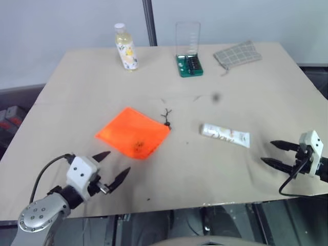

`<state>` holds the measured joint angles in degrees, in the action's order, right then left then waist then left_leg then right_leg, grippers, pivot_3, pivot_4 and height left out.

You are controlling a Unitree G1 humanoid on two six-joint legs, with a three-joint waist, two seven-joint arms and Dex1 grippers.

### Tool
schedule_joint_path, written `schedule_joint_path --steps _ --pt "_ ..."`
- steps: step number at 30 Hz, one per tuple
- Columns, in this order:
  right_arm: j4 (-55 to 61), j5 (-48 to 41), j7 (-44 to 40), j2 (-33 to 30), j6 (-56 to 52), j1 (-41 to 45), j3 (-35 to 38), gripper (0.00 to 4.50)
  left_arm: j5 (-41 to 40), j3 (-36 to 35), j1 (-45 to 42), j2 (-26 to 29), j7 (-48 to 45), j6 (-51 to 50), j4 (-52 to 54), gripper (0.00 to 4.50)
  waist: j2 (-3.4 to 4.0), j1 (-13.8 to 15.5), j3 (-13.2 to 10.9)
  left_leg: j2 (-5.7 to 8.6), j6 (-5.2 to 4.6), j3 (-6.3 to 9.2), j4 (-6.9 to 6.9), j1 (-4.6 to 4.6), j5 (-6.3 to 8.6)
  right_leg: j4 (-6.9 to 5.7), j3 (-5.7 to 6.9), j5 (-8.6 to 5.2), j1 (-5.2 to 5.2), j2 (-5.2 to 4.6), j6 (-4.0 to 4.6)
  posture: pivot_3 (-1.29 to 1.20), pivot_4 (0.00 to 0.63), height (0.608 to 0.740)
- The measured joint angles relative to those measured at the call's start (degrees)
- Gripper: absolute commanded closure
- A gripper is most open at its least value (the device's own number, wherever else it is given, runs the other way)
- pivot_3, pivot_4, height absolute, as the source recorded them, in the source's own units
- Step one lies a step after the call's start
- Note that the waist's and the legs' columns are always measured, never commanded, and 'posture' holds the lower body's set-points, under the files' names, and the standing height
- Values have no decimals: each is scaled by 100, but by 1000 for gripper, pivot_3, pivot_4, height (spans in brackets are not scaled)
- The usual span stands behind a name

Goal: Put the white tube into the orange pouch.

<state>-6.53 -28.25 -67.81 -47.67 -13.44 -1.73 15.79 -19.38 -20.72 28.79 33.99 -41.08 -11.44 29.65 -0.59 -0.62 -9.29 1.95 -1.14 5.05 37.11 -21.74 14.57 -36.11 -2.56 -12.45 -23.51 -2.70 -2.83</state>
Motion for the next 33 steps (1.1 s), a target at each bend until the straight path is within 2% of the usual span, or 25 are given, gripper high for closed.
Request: schedule_joint_path --steps 6,9,13,15,19,28,33 --pt "1 -14 -32 1 -4 90 1 0 11 139 -77 -157 119 -26 95 42 0 0 0 0 0 -2 3 0 0 -2 0 0 1 1 0 0 150 740" --pt "59 -24 -13 10 -15 201 2 0 277 511 -318 -321 460 -73 284 42 0 5 0 3 0 -2 10 1 0 -2 2 13 7 1 -22 0 150 740" --pt "326 38 195 187 32 407 -51 0 1077 1234 -703 -444 1006 -177 499 42 0 8 0 4 0 -2 11 1 0 -2 1 19 7 3 -31 0 150 740" --pt "378 249 433 329 138 643 -234 0 1730 1654 -959 -446 1308 -164 502 42 0 -9 0 4 0 -3 11 3 0 -3 -2 23 7 5 -29 0 150 740" --pt "466 499 646 479 161 1041 -587 0 2520 2137 -1321 -615 1786 -151 403 42 0 -3 0 4 0 0 11 1 0 -3 0 24 6 5 -29 0 150 740" --pt "101 1141 580 739 262 2135 -1607 0 3929 2969 -1757 -1120 2637 -207 -3 42 -1 0 0 9 0 9 10 -1 0 -1 1 26 4 1 -29 0 150 740" --pt "-159 1409 534 914 237 2469 -2073 0 4330 3031 -1783 -1386 3013 -194 -7 42 0 1 0 9 0 14 10 -3 0 -1 1 28 2 -3 -28 0 150 740"
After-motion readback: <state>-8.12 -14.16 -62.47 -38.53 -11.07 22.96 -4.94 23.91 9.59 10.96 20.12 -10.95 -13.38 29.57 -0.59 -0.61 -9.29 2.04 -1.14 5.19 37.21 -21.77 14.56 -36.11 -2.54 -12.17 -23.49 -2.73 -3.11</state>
